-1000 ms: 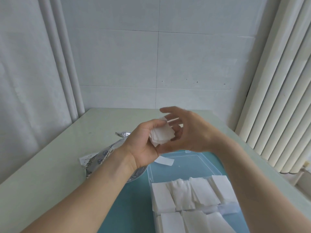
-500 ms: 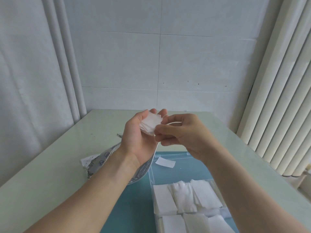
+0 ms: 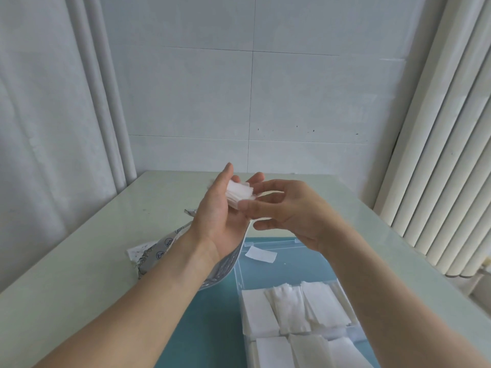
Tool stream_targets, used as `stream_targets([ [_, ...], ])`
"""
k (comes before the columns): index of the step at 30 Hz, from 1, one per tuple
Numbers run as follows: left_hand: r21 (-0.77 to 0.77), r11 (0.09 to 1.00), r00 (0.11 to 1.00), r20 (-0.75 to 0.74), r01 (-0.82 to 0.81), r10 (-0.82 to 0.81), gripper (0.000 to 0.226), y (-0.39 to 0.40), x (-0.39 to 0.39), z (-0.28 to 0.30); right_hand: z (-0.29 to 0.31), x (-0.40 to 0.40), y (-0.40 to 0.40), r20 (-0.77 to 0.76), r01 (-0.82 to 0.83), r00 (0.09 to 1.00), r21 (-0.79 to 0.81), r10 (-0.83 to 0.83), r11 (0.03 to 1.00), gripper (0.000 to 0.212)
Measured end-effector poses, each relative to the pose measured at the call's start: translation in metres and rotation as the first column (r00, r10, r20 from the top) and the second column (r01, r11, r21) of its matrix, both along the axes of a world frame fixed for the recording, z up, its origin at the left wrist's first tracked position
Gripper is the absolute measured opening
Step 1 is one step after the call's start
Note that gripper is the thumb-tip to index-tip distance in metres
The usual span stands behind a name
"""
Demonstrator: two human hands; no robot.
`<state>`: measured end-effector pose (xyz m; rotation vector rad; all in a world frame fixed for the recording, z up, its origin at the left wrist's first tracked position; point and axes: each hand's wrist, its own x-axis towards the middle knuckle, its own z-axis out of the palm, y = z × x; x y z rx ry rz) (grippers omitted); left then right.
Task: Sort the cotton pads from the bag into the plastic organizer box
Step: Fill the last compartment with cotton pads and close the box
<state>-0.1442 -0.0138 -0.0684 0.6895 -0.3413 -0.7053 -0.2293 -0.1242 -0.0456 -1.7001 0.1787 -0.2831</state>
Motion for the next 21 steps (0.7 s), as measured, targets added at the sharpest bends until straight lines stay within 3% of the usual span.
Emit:
stream_targets([
  [3,0.018,1.000,1.000,0.030,0.002,-0.003,0.032,-0.003,-0.004,0.000,-0.004,0.004,0.004,0.016,0.086,0.996,-0.114,-0.085,0.990,0.054],
  [8,0.051,0.998,0.991,0.126,-0.041,0.034,0.039,-0.003,-0.010,0.005,-0.004,0.003,0.002,0.091,0.145,0.986,-0.029,-0.142,0.989,0.039],
  [11,0.048,0.995,0.986,0.150,-0.086,0.078,0.057,-0.003,-0.014,0.005,-0.003,0.004,0.003,0.094,0.191,0.979,-0.074,-0.183,0.979,0.038],
  [14,0.056,0.979,0.969,0.165,-0.194,0.183,0.040,-0.005,-0.011,0.005,-0.003,0.004,0.007,0.037,0.247,0.969,-0.140,-0.244,0.959,0.040],
  [16,0.074,0.958,0.936,0.242,-0.279,0.254,0.039,-0.006,-0.007,0.003,-0.001,0.003,0.009,-0.039,0.181,0.982,-0.082,-0.184,0.980,0.039],
  [19,0.105,0.919,0.873,0.367,-0.381,0.320,0.070,-0.009,-0.007,-0.001,0.000,0.000,0.014,-0.111,0.043,0.993,0.086,-0.034,0.995,0.021],
  [21,0.116,0.899,0.838,0.428,-0.422,0.338,0.078,-0.010,-0.008,-0.004,-0.001,0.002,0.016,-0.131,0.019,0.991,0.200,0.007,0.980,0.015],
])
